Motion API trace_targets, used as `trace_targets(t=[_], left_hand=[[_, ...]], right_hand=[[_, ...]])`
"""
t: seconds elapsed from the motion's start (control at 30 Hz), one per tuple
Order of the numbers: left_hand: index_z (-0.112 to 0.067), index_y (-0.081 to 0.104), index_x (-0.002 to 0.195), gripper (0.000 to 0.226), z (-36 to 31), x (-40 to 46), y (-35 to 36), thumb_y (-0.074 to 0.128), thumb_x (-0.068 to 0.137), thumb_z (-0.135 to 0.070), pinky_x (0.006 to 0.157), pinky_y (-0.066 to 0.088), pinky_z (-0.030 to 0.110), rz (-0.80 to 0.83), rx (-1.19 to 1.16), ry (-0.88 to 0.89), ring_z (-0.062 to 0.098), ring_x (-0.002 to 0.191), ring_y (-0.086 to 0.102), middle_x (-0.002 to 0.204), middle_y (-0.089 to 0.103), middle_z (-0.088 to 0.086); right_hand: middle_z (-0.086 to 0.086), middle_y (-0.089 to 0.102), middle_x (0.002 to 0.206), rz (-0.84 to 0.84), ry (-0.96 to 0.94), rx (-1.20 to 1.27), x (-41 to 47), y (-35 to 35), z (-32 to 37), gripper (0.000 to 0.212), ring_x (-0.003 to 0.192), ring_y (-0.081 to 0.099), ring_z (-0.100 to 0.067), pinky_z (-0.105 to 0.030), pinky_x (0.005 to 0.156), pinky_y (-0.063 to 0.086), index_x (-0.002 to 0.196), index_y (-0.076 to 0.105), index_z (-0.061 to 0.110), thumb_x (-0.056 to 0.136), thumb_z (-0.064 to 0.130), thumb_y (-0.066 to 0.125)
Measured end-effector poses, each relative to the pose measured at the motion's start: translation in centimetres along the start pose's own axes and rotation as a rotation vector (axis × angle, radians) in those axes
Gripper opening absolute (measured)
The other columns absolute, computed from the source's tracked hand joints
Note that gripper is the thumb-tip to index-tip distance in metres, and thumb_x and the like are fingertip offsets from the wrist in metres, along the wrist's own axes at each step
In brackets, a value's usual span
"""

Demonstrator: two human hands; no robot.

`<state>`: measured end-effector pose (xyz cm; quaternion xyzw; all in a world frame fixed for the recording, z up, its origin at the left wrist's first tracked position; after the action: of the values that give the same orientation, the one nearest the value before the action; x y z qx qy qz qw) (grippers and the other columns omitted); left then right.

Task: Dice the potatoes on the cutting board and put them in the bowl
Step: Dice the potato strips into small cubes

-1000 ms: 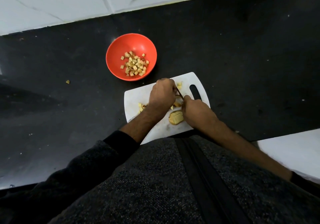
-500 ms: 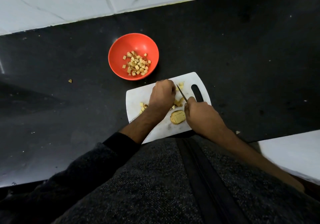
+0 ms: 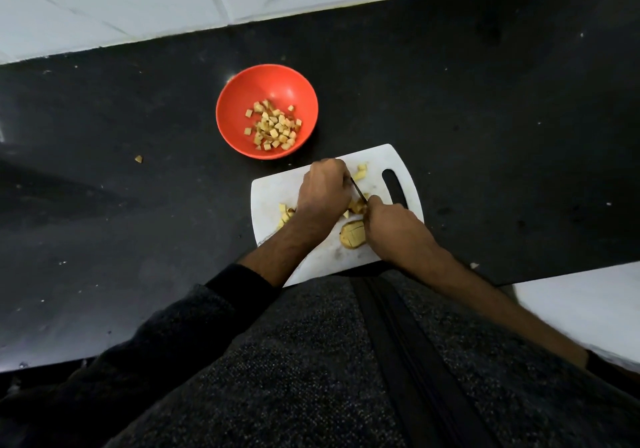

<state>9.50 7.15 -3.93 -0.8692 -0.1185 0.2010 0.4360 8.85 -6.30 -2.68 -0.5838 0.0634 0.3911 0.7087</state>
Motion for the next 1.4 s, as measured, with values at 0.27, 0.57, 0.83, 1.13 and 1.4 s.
trace_targets(t=[0.27, 0.57, 0.83, 1.13, 1.4], left_hand=[[-0.012, 0.072, 0.087, 0.01, 0.5, -0.2, -0.4, 0.063, 0.089, -0.006, 0.07, 0.061, 0.041, 0.034, 0.038, -0.034, 0.021, 0.076, 0.066, 0.084, 0.069, 0.005], [-0.014, 0.072, 0.096, 0.009, -0.3, -1.4, -1.0, 0.066, 0.093, -0.021, 0.064, 0.047, 0.032, 0.027, 0.052, 0.044, 0.021, 0.081, 0.064, 0.094, 0.067, 0.003], [-0.016, 0.076, 0.095, 0.036, -2.8, -3.1, 1.0, 0.075, 0.082, -0.05, 0.077, 0.047, 0.036, 0.022, 0.268, 0.193, 0.024, 0.096, 0.06, 0.103, 0.065, 0.005], [-0.011, 0.075, 0.092, 0.015, -3.8, -4.7, 1.4, 0.062, 0.091, -0.019, 0.078, 0.048, 0.038, -0.102, 0.291, 0.223, 0.027, 0.091, 0.061, 0.097, 0.068, 0.008], [-0.011, 0.072, 0.094, 0.009, -4.5, -4.1, 1.9, 0.064, 0.09, -0.01, 0.077, 0.05, 0.04, -0.108, 0.489, 0.415, 0.029, 0.087, 0.063, 0.094, 0.067, 0.012]], right_hand=[[-0.014, 0.059, 0.09, -0.021, 0.005, -0.032, -1.7, -0.1, -1.1, 0.018, 0.088, 0.06, -0.038, -0.036, 0.067, 0.037, 0.105, 0.046, 0.011, 0.103, 0.026, 0.036], [-0.003, 0.044, 0.071, -0.145, 0.035, 0.049, -1.8, -1.0, -2.5, 0.023, 0.068, 0.046, -0.029, -0.036, 0.064, 0.038, 0.095, 0.042, 0.016, 0.104, 0.035, 0.033], [-0.002, 0.044, 0.07, -0.14, 0.042, 0.085, -3.0, 0.1, -4.1, 0.025, 0.069, 0.046, -0.029, -0.036, 0.064, 0.038, 0.089, 0.041, 0.019, 0.104, 0.038, 0.033], [-0.004, 0.05, 0.073, -0.169, 0.025, 0.097, -4.2, 0.7, -5.1, 0.027, 0.067, 0.052, -0.029, -0.036, 0.062, 0.042, 0.09, 0.044, 0.017, 0.103, 0.038, 0.033], [0.003, 0.042, 0.065, -0.245, -0.02, 0.069, -4.0, 0.3, -4.4, 0.025, 0.062, 0.048, -0.026, -0.034, 0.06, 0.037, 0.091, 0.041, 0.019, 0.104, 0.038, 0.031]])
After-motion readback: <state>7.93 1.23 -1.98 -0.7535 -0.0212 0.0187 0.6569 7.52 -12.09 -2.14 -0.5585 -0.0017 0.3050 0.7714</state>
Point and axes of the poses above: each hand's wrist, its own x-axis towards the middle knuckle, its own y-axis out of the palm, z = x × y, the point moved 6 cm from there along x, towards the middle knuckle
